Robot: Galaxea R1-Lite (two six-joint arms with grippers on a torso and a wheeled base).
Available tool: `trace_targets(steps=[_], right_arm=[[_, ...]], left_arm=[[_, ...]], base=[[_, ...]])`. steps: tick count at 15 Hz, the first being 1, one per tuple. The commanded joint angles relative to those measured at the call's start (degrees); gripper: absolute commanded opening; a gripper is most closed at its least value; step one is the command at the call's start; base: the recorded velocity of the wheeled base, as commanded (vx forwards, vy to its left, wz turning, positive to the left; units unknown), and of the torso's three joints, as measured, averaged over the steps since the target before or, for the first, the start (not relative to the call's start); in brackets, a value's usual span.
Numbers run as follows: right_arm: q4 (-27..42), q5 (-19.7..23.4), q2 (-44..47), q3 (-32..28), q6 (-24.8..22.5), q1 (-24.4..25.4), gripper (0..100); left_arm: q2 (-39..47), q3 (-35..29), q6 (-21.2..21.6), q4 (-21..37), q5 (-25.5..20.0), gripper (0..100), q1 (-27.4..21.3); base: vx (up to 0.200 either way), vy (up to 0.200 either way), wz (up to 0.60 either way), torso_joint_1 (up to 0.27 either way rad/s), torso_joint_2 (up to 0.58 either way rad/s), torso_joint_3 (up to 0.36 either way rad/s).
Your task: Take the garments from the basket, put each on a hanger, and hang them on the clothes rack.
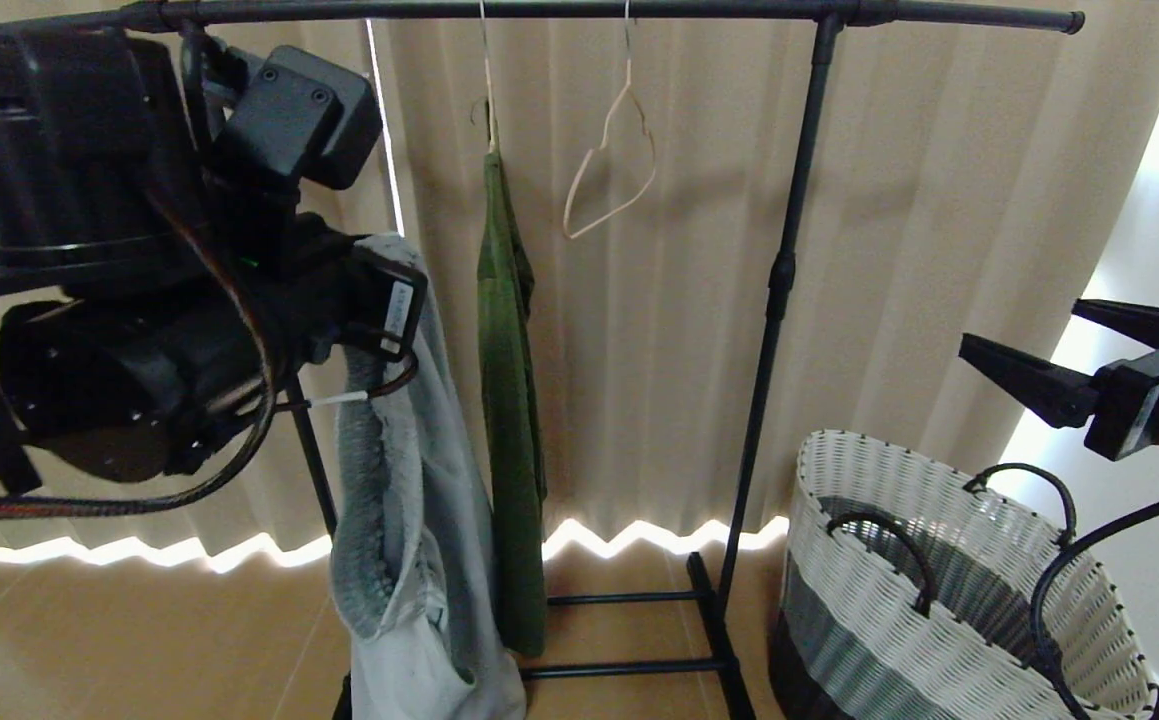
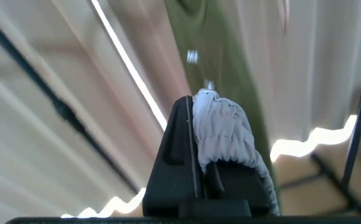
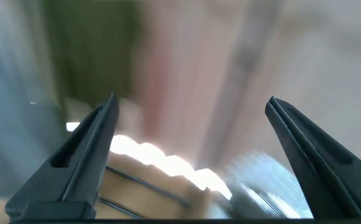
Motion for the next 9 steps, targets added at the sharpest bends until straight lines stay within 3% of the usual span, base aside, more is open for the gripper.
trace_targets(steps=[1, 3, 9], right_arm=[[2.41, -6.27, -0.13, 0.53, -1.11, -0.80, 100], [1.71, -11.63, 0.66, 1.06, -2.34, -0.80, 100], [-0.93, -12.95, -0.05, 2.64, -3.57, -0.89, 100]], left_arm=[[-5.59, 4.92, 1.28, 0.12, 0.00, 0, 0.27], [-6.65, 6.24, 1.90, 0.04, -0.08, 0, 2.73], [-7.09, 10.37, -2.32, -0.49, -0.96, 0, 3.61]], base=[[0.000, 0.000, 0.00, 0.000, 0.00, 0.000], [0.000, 0.000, 0.00, 0.000, 0.00, 0.000], [0.000, 0.000, 0.00, 0.000, 0.00, 0.000]])
